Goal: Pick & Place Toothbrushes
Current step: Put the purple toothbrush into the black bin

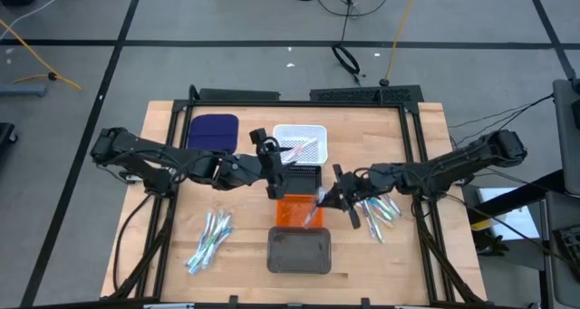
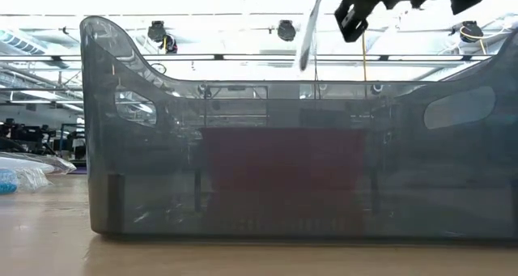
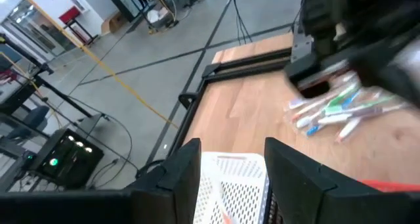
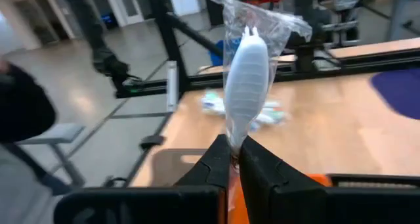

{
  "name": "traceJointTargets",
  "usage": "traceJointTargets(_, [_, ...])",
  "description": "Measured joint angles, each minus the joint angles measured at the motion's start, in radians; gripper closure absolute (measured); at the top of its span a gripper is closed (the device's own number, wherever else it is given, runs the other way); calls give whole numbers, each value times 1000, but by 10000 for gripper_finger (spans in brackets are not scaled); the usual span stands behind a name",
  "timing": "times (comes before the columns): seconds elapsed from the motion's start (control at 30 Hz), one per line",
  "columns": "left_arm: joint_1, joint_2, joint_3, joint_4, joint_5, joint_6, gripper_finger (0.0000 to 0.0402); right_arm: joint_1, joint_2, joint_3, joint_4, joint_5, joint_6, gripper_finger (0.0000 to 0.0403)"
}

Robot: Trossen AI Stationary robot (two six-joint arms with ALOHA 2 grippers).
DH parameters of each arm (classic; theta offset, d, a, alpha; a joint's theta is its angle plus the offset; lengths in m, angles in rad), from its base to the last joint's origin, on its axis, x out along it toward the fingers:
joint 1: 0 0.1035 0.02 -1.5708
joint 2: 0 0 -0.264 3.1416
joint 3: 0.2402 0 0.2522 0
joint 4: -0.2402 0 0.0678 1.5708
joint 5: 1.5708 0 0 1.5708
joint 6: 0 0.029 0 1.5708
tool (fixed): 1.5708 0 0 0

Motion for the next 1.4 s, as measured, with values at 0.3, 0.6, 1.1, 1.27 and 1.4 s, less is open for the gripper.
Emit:
traceJointTargets(0.3, [3, 0, 0, -22, -2, -6, 245, 134, 49, 0, 37, 83, 15, 394])
traceJointTargets(0.6, [3, 0, 0, -24, -1, -33, 245, 189, 136, 0, 105, 135, 91, 395])
traceJointTargets(1.1, [3, 0, 0, -35, 1, -51, 245, 211, 387, 11, 448, 135, 64, 395])
traceJointTargets(1.27, [3, 0, 0, -51, 1, -65, 245, 213, 457, 62, 474, 135, 43, 395])
traceJointTargets(1.4, [3, 0, 0, -51, 1, -71, 245, 213, 506, 107, 471, 132, 31, 394])
